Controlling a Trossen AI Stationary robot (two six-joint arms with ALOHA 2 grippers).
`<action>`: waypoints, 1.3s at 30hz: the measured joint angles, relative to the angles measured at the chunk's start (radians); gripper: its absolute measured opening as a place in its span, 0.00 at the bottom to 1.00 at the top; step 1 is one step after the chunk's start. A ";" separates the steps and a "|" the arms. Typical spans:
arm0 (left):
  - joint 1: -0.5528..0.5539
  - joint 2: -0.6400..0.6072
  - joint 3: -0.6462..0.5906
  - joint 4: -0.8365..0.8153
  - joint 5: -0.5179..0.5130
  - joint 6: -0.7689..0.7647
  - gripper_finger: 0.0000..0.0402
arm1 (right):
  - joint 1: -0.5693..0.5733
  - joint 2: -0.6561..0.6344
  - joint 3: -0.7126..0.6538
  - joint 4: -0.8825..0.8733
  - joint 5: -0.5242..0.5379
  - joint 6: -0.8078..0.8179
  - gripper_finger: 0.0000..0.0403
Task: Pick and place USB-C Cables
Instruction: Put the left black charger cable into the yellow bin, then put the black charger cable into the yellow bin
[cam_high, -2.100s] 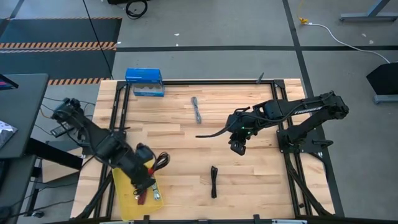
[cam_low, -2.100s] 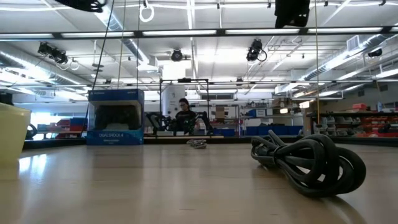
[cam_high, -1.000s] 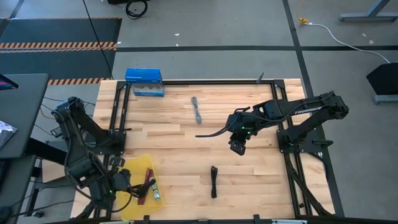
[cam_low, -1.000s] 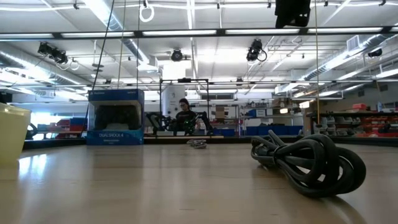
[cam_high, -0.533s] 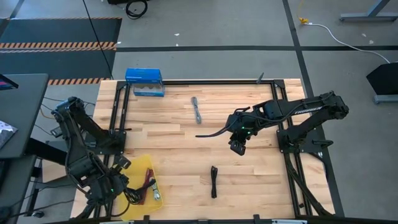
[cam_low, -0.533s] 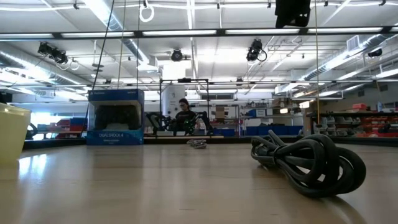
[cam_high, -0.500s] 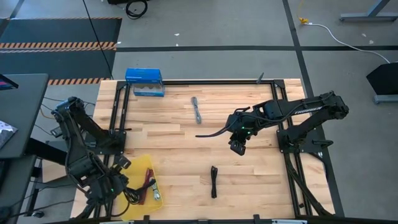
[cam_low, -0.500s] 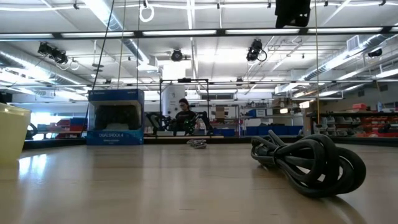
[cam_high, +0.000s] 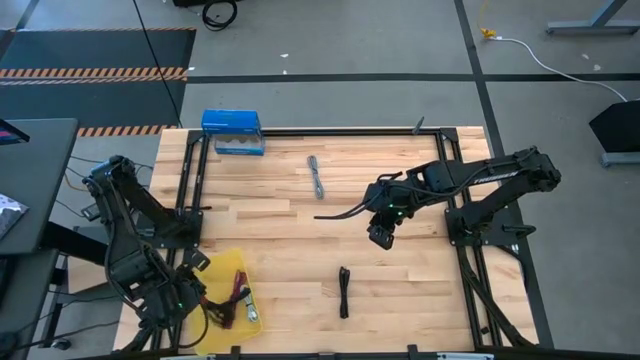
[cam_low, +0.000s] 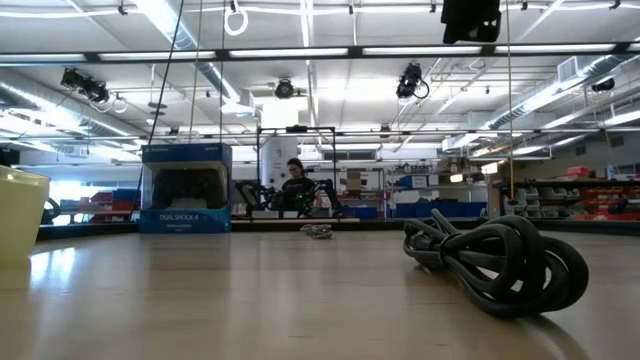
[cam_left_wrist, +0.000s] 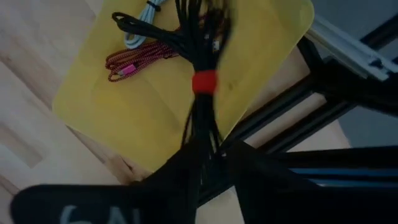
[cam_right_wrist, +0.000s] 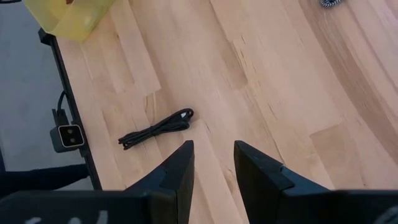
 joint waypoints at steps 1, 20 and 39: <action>0.000 0.000 0.000 0.003 0.000 -0.008 0.25 | 0.000 0.000 0.000 0.000 0.000 0.000 0.30; 0.135 0.000 0.000 0.139 -0.234 -0.869 0.33 | 0.000 0.000 0.000 0.071 0.000 0.010 0.30; 0.594 0.087 0.001 0.614 -0.545 -1.016 0.33 | -0.015 0.000 0.000 0.252 -0.033 0.129 0.30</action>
